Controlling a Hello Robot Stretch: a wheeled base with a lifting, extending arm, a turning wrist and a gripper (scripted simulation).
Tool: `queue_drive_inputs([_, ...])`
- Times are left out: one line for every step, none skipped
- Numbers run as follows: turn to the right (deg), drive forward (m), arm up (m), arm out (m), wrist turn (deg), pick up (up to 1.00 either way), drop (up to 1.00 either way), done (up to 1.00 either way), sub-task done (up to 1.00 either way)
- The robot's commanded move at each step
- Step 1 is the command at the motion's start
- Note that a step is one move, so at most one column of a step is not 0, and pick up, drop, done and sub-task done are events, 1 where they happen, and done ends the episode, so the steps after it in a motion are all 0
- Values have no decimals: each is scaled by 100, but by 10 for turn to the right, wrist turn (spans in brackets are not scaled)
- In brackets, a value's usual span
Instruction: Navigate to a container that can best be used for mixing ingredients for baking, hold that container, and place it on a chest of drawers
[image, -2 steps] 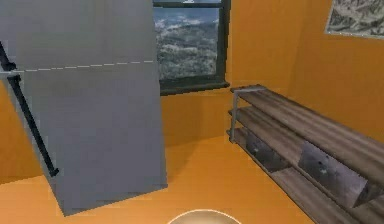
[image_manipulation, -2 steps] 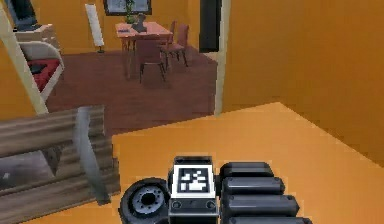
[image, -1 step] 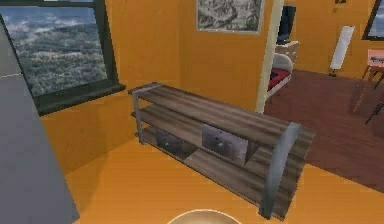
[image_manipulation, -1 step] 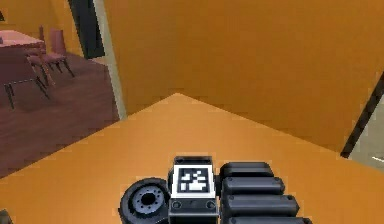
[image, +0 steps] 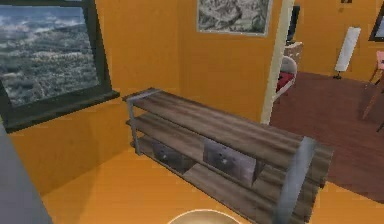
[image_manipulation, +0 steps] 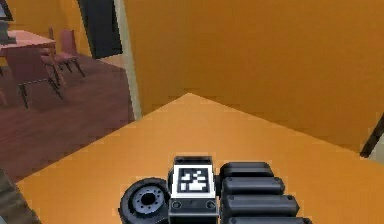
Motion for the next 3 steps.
queue_drive_inputs([300, 0, 0, 0, 0, 0, 0, 0, 0])
queue_drive_inputs([0, 5, 0, 0, 0, 0, 0, 0, 0])
queue_drive_inputs([390, 0, 0, 0, 0, 0, 0, 0, 0])
